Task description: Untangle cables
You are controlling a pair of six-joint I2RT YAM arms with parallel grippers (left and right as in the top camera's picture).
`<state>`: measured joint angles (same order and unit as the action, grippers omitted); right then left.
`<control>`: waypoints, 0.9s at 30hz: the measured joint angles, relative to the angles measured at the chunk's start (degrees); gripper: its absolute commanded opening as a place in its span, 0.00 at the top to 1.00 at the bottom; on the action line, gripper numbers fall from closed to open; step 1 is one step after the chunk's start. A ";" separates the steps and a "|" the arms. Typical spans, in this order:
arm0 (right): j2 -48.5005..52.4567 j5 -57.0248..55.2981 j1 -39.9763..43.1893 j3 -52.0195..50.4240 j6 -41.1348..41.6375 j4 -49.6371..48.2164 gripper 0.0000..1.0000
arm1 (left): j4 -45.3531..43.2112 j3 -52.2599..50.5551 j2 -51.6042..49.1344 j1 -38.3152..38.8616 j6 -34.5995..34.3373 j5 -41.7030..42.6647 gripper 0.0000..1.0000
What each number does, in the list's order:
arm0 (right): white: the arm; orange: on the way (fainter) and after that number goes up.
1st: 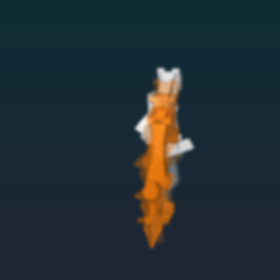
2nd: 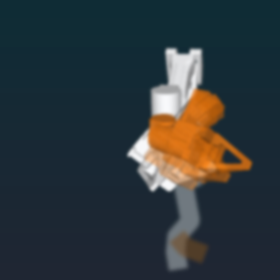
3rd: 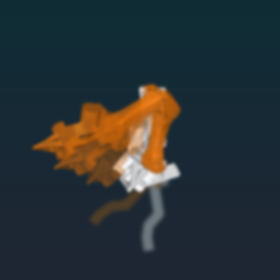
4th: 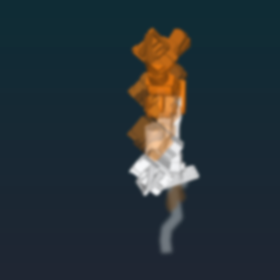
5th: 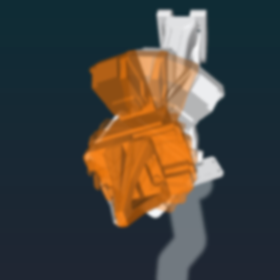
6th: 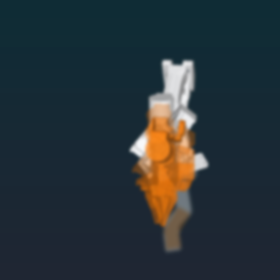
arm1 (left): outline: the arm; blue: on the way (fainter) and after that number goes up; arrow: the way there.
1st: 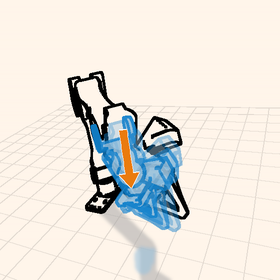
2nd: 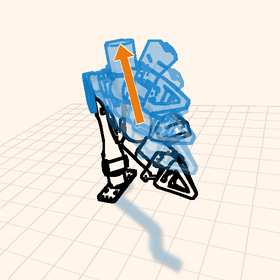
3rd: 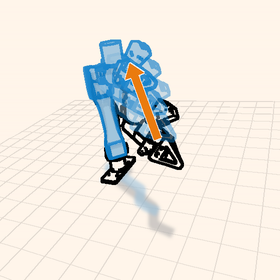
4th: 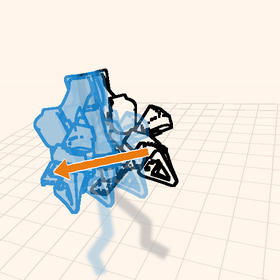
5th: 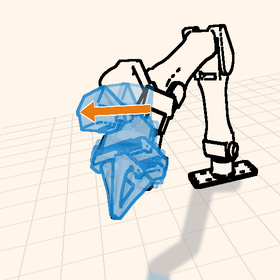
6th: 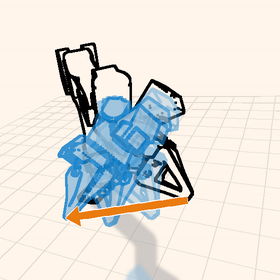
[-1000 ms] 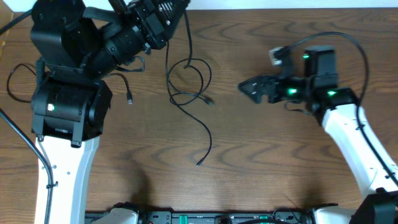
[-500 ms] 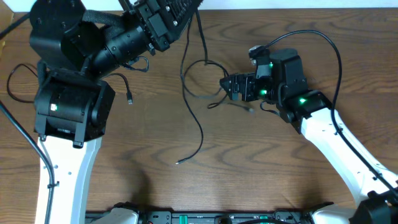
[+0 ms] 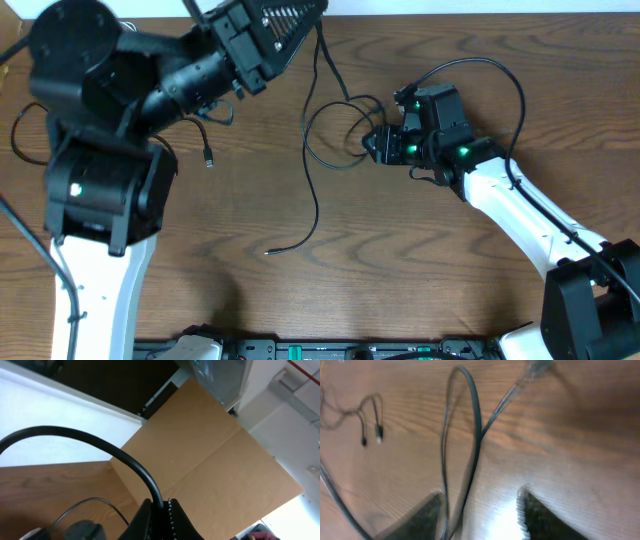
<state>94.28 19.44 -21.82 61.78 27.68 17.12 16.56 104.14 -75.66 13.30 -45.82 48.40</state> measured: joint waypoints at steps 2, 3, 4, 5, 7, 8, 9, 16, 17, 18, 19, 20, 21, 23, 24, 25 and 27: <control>0.02 -0.35 0.22 0.02 0.59 1.11 0.73 | -0.07 0.00 0.79 0.00 0.39 0.24 0.92; 0.02 -0.66 0.33 0.02 0.59 1.64 0.73 | -0.09 0.00 1.11 -0.02 0.66 0.37 0.93; 0.02 -1.18 0.52 0.02 0.61 2.38 0.73 | -0.09 0.00 1.33 -0.07 0.66 0.42 0.93; 0.02 -1.95 0.74 0.02 0.61 3.56 0.72 | -0.11 0.00 1.44 -0.15 0.76 0.42 0.92; 0.02 -4.39 1.22 0.02 0.61 6.64 0.72 | -0.09 0.00 1.55 -0.63 0.83 0.61 0.92; 0.02 -5.44 1.49 0.02 0.63 7.72 0.72 | -0.09 0.00 1.55 -0.98 0.85 0.68 0.92; 0.02 -7.30 1.88 0.02 0.61 9.29 0.72 | -0.07 0.00 1.53 -1.31 0.83 0.68 0.93; 0.02 -14.53 5.18 0.02 0.63 13.49 0.70 | 0.00 0.00 1.53 -2.43 0.85 0.81 0.93; 0.02 -15.08 5.79 0.02 0.61 13.68 0.63 | 0.00 0.00 1.53 -2.43 0.83 0.81 0.93; 0.02 -15.41 6.23 0.02 0.61 13.81 0.52 | 0.04 0.00 1.53 -2.45 0.85 0.83 0.92; 0.02 -15.91 6.82 0.02 0.52 14.08 0.50 | 0.07 0.00 1.53 -2.54 0.85 0.83 0.93; 0.02 -16.50 7.58 0.02 0.59 14.34 0.48 | 0.17 0.00 1.53 -2.71 0.85 0.83 0.93; 0.02 -16.83 8.13 0.02 0.61 14.64 0.46 | 0.50 0.00 1.53 -2.97 0.83 0.83 0.93; 0.02 -17.38 9.46 0.02 0.72 14.88 0.20 | 1.40 0.00 1.53 -3.58 0.85 0.83 0.92; 0.02 -17.70 10.05 0.02 0.48 15.02 0.09 | 1.77 0.00 1.53 -3.93 0.85 0.83 0.93; 0.02 -17.86 10.58 0.02 0.76 15.19 0.01 | 2.27 0.00 1.53 -4.26 0.85 0.81 0.93; 0.02 -18.01 11.72 0.02 0.70 15.43 0.01 | 2.84 0.00 1.53 -4.87 0.85 0.81 0.93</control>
<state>94.30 1.43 -10.11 61.80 28.38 32.56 19.40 104.14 -74.13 8.43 -44.97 49.21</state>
